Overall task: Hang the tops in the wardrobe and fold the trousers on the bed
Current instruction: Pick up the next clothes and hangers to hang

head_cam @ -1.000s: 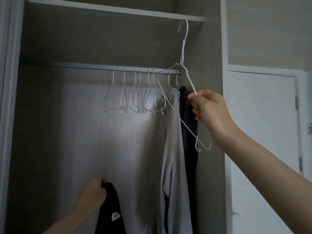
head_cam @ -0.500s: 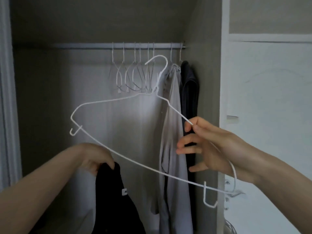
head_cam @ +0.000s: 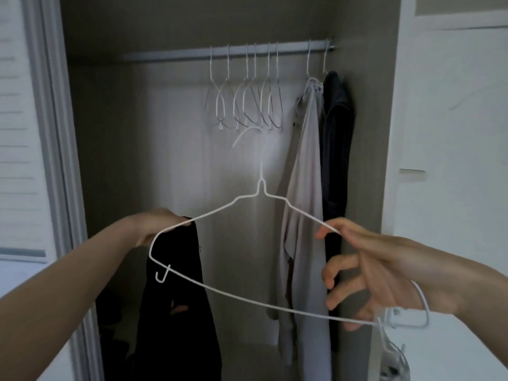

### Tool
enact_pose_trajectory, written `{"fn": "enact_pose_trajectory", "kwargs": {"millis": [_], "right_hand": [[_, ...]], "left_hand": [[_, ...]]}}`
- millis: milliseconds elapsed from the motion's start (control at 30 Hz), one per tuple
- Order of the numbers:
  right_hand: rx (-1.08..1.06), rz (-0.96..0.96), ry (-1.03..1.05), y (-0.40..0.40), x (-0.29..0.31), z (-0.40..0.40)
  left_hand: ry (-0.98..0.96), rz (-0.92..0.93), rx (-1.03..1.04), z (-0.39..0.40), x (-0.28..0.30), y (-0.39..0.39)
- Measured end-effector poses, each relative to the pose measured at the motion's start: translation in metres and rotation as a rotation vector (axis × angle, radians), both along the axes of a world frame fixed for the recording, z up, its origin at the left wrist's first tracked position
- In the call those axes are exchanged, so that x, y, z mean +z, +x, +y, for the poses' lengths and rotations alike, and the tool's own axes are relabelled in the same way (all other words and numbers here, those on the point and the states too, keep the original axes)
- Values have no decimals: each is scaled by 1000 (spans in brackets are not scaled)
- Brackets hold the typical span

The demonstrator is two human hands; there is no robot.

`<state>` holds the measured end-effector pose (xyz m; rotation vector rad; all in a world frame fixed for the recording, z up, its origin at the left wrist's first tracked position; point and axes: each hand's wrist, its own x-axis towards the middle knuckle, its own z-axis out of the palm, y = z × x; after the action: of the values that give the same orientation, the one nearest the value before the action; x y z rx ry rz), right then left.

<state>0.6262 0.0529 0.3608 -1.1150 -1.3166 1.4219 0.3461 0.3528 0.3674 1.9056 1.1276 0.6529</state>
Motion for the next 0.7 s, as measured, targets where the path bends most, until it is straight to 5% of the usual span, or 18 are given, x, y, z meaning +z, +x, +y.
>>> {"fn": "enact_pose_trajectory", "kwargs": {"millis": [267,700], "right_hand": [[-91,-11,-28,-8,-2,7],[-123,-120,103,-68,-39,56]], "left_hand": [[418,300,203,-7,4,-15],[254,-245,-75,-86,16,16]]}}
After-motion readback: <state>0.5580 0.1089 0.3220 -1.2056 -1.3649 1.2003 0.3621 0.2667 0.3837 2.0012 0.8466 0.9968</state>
